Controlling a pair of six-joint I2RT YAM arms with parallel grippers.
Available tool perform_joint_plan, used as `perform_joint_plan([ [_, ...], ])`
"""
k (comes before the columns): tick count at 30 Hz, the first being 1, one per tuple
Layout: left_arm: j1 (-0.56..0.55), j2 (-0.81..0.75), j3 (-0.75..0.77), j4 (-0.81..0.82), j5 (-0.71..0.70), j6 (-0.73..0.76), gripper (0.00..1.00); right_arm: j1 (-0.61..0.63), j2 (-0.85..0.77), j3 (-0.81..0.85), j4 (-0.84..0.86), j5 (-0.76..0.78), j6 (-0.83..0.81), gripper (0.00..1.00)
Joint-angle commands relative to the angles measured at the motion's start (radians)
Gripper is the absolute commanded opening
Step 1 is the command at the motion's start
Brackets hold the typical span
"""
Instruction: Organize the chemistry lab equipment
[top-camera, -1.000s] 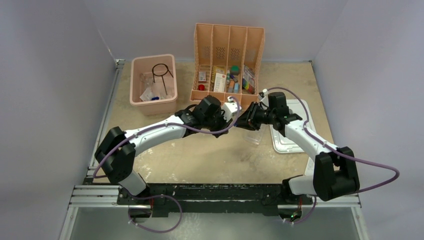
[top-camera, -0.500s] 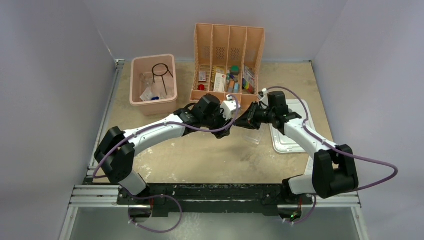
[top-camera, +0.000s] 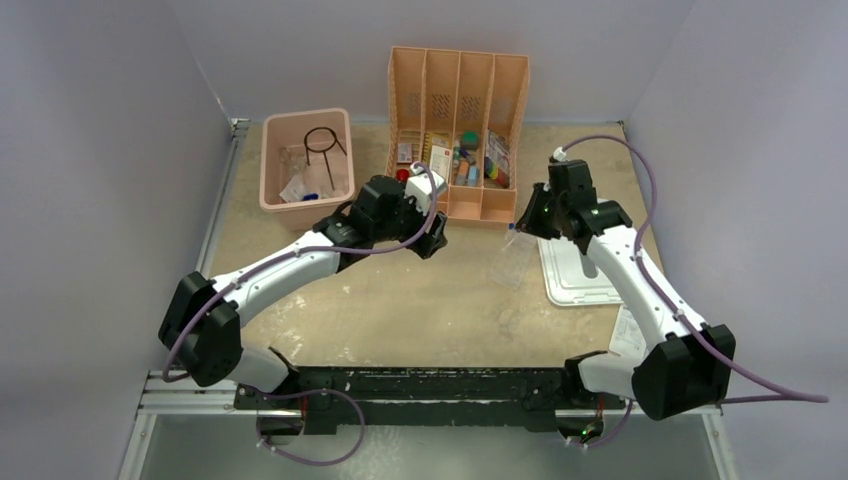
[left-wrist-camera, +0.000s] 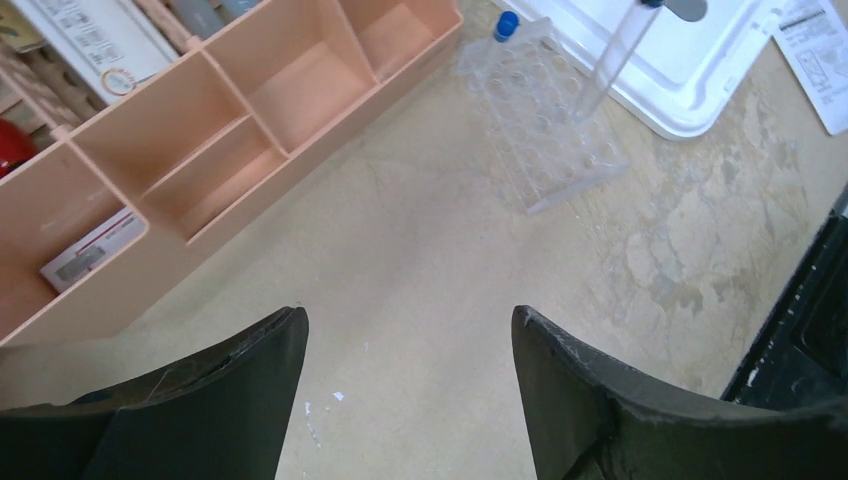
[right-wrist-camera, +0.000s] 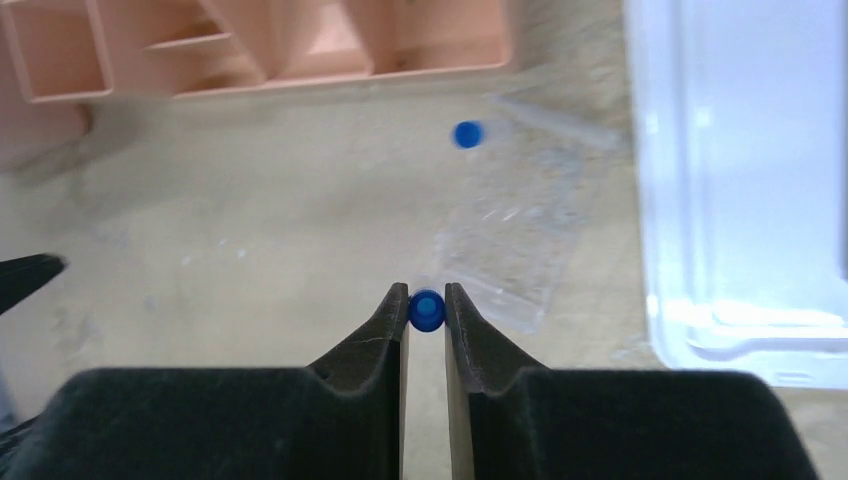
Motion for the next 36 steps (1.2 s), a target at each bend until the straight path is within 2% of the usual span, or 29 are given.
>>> perform_joint_plan([
  [1, 0.023, -0.043, -0.043, 0.120, -0.021, -0.095, 0.73, 0.005, -0.044, 0.054, -0.061, 0.281, -0.111, 0.17],
  [4, 0.023, -0.037, -0.055, 0.125, -0.012, -0.116, 0.73, 0.042, -0.057, 0.037, -0.012, 0.351, -0.120, 0.16],
  [9, 0.024, -0.033, -0.065, 0.134, -0.009, -0.134, 0.73, 0.187, -0.026, 0.025, 0.049, 0.572, -0.145, 0.16],
  [13, 0.023, -0.030, -0.071, 0.137, -0.015, -0.142, 0.72, 0.233, 0.007, 0.023, 0.070, 0.654, -0.112, 0.15],
  [19, 0.025, -0.029, -0.079, 0.137, -0.034, -0.146, 0.72, 0.278, 0.039, -0.008, 0.106, 0.725, -0.022, 0.15],
  [24, 0.027, -0.045, -0.085, 0.140, -0.071, -0.144, 0.71, 0.292, 0.058, -0.048, 0.162, 0.720, 0.064, 0.15],
  [32, 0.031, -0.107, -0.112, 0.140, -0.286, -0.215, 0.71, 0.313, 0.087, -0.102, 0.260, 0.750, 0.103, 0.15],
  [36, 0.030, -0.134, -0.149, 0.197, -0.314, -0.276, 0.71, 0.316, 0.123, -0.097, 0.254, 0.773, 0.144, 0.15],
])
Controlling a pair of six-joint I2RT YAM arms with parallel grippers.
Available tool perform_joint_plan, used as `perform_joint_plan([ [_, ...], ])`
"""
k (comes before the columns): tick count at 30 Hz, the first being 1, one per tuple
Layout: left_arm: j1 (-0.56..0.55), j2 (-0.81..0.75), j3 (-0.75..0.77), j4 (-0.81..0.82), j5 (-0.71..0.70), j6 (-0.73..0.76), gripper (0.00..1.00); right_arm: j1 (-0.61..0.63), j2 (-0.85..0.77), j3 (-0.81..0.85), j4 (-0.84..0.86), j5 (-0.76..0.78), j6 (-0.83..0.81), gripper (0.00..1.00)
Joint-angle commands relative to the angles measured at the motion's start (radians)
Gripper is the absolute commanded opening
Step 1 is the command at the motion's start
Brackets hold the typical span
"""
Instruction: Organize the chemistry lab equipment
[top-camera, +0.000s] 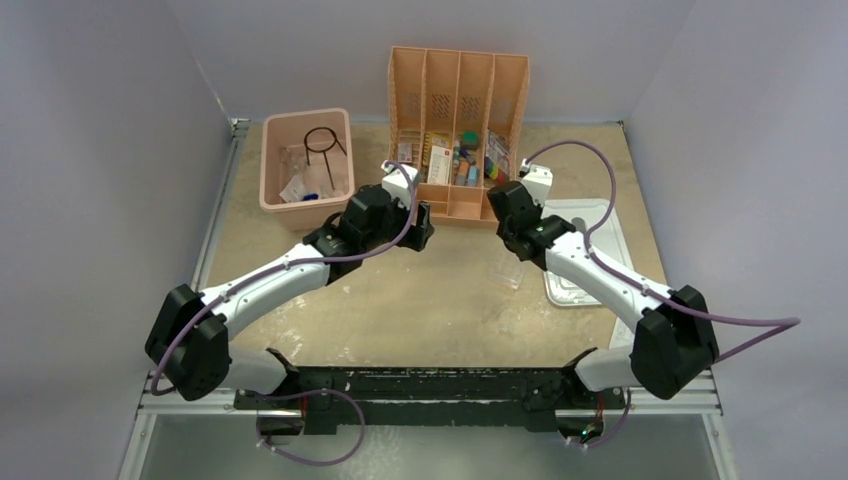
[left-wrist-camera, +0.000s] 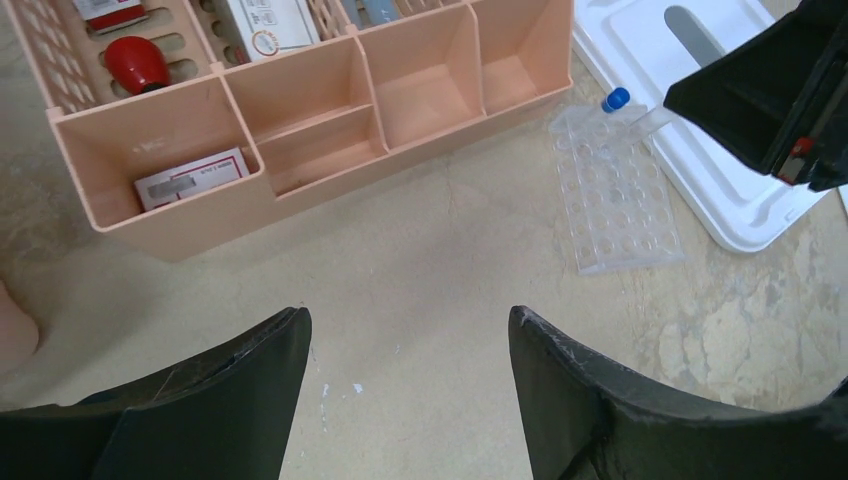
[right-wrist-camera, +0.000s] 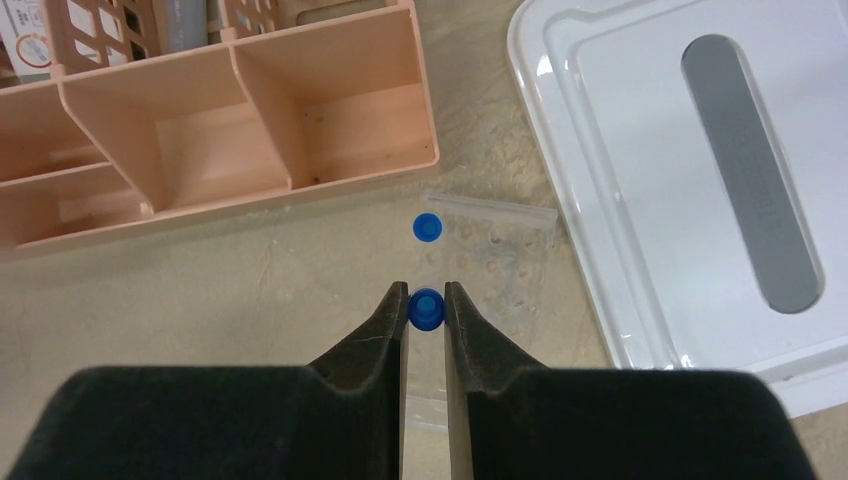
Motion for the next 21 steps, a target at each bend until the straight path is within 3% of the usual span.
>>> perform_joint_plan([
  [1, 0.007, -0.059, -0.036, 0.103, -0.084, -0.087, 0.71, 0.009, 0.030, 0.005, 0.041, 0.075, 0.077, 0.15],
  [21, 0.009, -0.076, -0.063, 0.130, -0.106, -0.115, 0.71, 0.012, 0.118, -0.025, 0.086, 0.105, 0.088, 0.15],
])
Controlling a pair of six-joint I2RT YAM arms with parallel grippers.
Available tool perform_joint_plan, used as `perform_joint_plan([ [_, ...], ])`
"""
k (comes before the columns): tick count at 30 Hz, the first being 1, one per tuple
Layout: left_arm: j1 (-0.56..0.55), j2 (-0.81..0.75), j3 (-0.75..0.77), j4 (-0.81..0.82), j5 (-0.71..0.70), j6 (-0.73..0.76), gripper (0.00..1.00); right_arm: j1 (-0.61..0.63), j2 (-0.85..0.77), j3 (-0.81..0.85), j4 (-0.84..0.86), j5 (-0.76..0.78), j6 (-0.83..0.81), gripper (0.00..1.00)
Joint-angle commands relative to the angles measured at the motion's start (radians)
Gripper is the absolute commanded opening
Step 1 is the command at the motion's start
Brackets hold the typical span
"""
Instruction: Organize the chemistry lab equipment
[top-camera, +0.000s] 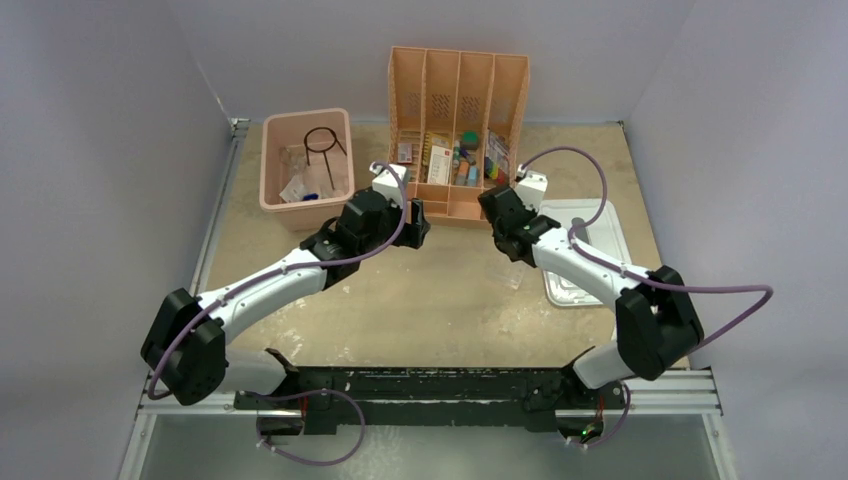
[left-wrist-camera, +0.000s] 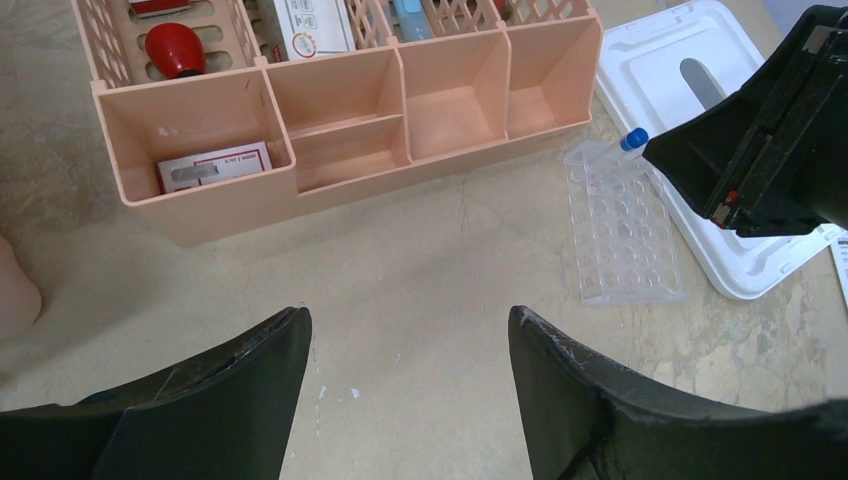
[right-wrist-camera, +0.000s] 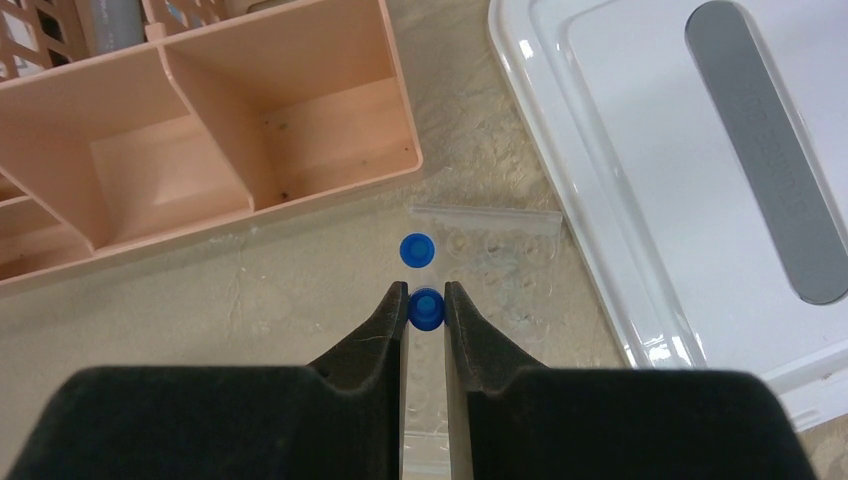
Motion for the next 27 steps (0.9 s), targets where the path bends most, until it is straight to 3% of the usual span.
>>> perform_joint_plan([
  [1, 0.004, -0.039, -0.011, 0.061, -0.015, -0.010, 0.71, 0.009, 0.019, -0.014, 0.035, 0.043, 0.004, 0.15],
  [14, 0.004, -0.043, -0.013, 0.062, -0.015, -0.001, 0.71, 0.016, 0.060, -0.027, 0.054, 0.060, 0.004, 0.20],
  [27, 0.004, -0.039, -0.010, 0.056, -0.012, 0.004, 0.72, 0.016, 0.089, 0.037, -0.093, 0.071, 0.107, 0.39],
])
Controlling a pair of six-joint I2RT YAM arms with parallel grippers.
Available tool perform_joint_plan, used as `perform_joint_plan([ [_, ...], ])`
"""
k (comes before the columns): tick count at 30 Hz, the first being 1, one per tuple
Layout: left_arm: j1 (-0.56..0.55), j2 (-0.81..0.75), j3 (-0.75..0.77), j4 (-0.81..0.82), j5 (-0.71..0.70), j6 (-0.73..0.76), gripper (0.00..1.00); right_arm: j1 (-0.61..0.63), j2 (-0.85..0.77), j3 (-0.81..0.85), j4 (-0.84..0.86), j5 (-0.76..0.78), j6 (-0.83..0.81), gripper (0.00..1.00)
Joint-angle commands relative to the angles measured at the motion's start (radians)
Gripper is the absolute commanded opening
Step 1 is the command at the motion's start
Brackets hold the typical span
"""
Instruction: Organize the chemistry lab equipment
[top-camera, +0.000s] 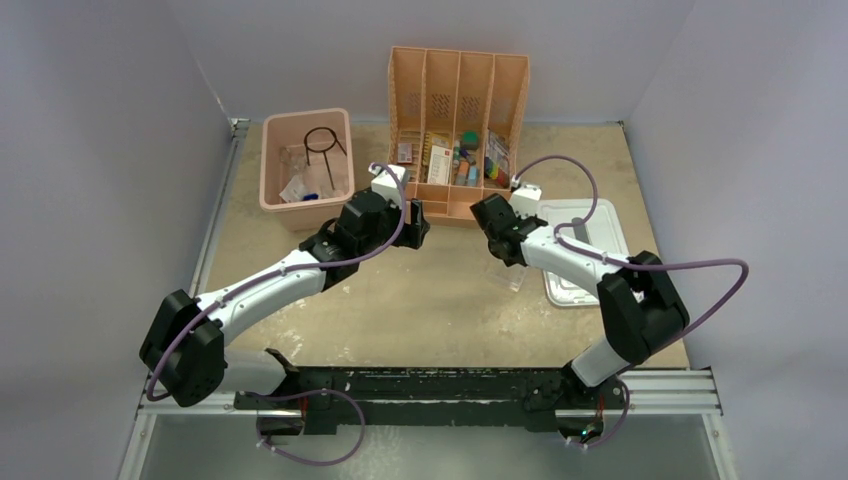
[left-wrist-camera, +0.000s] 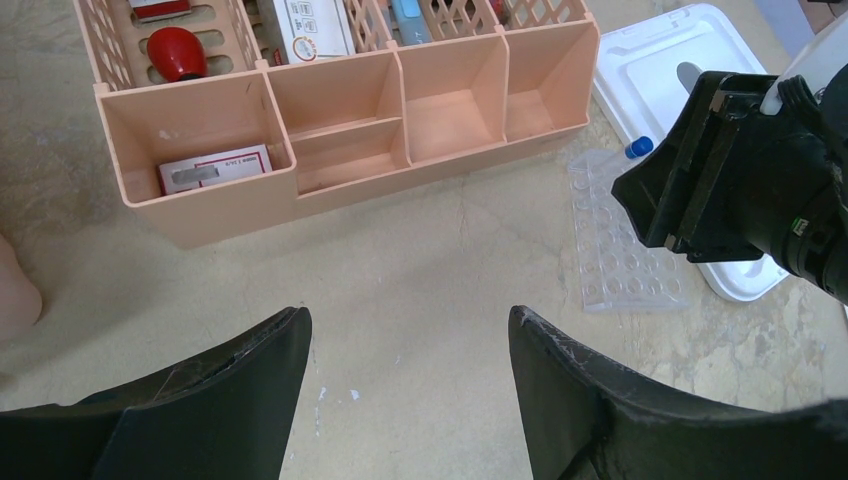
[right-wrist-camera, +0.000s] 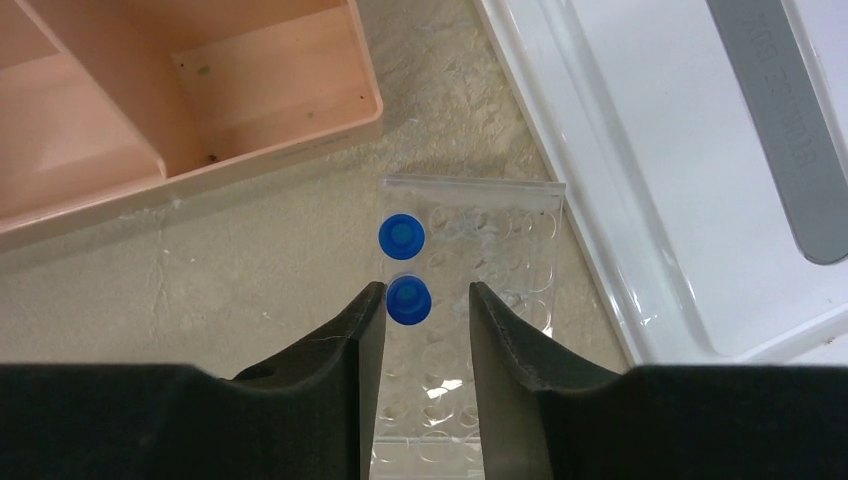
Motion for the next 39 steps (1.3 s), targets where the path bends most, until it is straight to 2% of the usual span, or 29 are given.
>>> perform_joint_plan([
  [1, 0.004, -0.028, 0.005, 0.045, -0.007, 0.004, 0.72, 0.005, -0.014, 0.061, -0.067, 0.052, 0.057, 0.39],
  [8, 0.004, -0.031, 0.001, 0.044, -0.011, 0.004, 0.72, 0.005, -0.015, 0.094, -0.106, 0.019, 0.057, 0.44],
  [19, 0.004, -0.058, -0.025, 0.050, -0.026, 0.004, 0.72, 0.004, -0.061, 0.114, -0.172, -0.007, 0.064, 0.46],
  [30, 0.008, -0.069, -0.024, 0.045, -0.045, -0.004, 0.72, -0.020, -0.198, 0.203, -0.130, -0.124, -0.152, 0.57],
  [33, 0.010, -0.075, -0.024, 0.046, -0.057, -0.017, 0.74, -0.084, -0.242, 0.225, -0.130, -0.168, -0.191, 0.59],
  [36, 0.012, -0.088, -0.025, 0.053, -0.061, -0.027, 0.77, -0.203, -0.287, 0.225, -0.131, -0.253, -0.213, 0.59],
  [39, 0.014, -0.097, -0.009, 0.047, -0.072, -0.033, 0.83, -0.285, -0.316, 0.222, -0.155, -0.276, -0.241, 0.59],
])
